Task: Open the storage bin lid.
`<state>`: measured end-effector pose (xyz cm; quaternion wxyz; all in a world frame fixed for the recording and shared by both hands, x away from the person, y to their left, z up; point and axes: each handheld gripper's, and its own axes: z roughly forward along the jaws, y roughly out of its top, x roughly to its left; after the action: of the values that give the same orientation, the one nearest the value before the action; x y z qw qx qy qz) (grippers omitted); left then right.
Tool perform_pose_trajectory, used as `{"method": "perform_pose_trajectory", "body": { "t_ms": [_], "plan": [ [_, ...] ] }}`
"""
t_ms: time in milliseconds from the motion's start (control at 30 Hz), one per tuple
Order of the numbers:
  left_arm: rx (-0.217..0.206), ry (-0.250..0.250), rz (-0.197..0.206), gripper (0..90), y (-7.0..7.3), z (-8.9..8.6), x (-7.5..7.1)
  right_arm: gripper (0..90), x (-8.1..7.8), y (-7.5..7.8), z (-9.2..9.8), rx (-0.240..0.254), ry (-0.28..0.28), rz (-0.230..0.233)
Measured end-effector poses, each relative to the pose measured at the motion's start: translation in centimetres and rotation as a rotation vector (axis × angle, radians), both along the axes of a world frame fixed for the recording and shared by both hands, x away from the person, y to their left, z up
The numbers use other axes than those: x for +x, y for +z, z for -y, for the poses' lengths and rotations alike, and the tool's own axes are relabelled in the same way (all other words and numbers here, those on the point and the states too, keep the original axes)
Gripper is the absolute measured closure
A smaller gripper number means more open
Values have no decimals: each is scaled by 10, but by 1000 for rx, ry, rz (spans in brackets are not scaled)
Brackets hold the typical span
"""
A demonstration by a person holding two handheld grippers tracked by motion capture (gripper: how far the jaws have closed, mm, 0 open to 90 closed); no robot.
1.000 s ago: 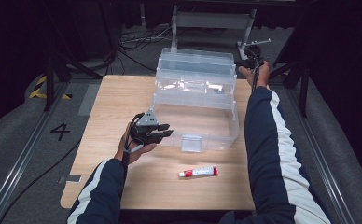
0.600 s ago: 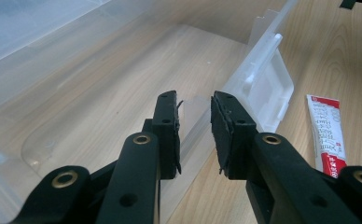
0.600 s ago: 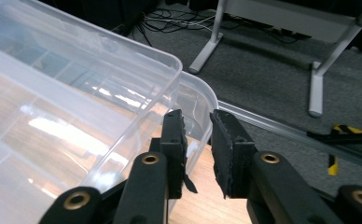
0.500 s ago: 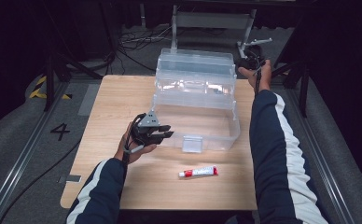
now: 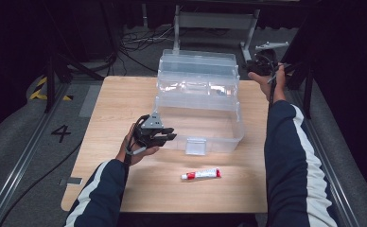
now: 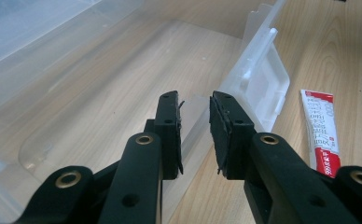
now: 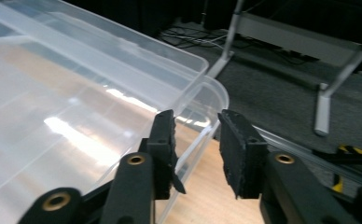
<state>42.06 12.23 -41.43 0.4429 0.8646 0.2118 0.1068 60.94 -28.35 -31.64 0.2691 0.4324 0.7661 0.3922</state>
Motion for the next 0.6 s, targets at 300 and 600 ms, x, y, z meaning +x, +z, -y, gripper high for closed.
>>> {"method": "perform_pose_trajectory", "body": {
  "t_ms": [300, 600],
  "plan": [
    [19, 10, 23, 807, 5, -1, -4, 605, -40, 7, 5, -6, 86, 33],
    [63, 51, 73, 765, 17, -17, -14, 606, -74, 5, 9, 6, 126, 70]
  ]
}}
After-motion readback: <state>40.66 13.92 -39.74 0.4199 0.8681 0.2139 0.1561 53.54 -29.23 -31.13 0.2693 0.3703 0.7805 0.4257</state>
